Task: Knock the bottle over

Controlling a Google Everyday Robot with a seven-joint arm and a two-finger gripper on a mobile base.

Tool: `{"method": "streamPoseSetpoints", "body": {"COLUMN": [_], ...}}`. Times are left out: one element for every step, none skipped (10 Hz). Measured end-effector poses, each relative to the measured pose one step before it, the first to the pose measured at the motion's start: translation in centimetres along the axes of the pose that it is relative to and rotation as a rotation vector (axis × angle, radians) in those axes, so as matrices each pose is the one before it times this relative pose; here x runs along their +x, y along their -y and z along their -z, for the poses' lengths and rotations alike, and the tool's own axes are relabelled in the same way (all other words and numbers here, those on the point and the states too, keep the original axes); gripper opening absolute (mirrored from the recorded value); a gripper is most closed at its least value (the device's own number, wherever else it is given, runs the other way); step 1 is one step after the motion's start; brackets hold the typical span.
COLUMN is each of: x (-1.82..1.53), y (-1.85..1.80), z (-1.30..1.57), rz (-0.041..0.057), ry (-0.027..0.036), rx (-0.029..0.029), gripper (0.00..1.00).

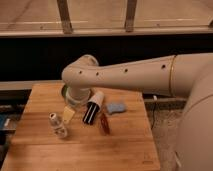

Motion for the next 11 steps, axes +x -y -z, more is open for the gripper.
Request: {"method": "streamPoseSetpoints", "body": {"x": [-0.065,-0.052,-0.2,-0.385,-0.261,-0.333,-0.748,-0.7,-0.439,-0.747,-0.994], "y": [-0.809,-0.542,-0.469,-0.533,-0.117,-0.121,-0.332,-0.159,0.171,0.198,0.109], "z": [-1.632,-1.31,-0.826,-1.103,-0.767,-0.513,-0.98,-0.68,-0.416,-0.366,-0.431], "rz": [0.01235,0.0082,0.00808,0.01063,0.00257,0.00462,0.01378,0.0065,0.00012,0.0006,0.00474], "ry": [-0.00969,-0.00891,-0.00668,-0.01131,-0.00715,-0.00576,-0.01098,-0.00403,-0.00142,0.00104,0.00184], "rx": [-0.04041,-0.03128,-0.01937,-0.02289,-0.0145,-0.00777,-0.01165,-0.00881,-0.00257,0.00014,0.00062], "gripper": [0.8,0.8,0.8,0.8,0.8,0.8,0.8,0.8,0.8,0.8,0.8]}}
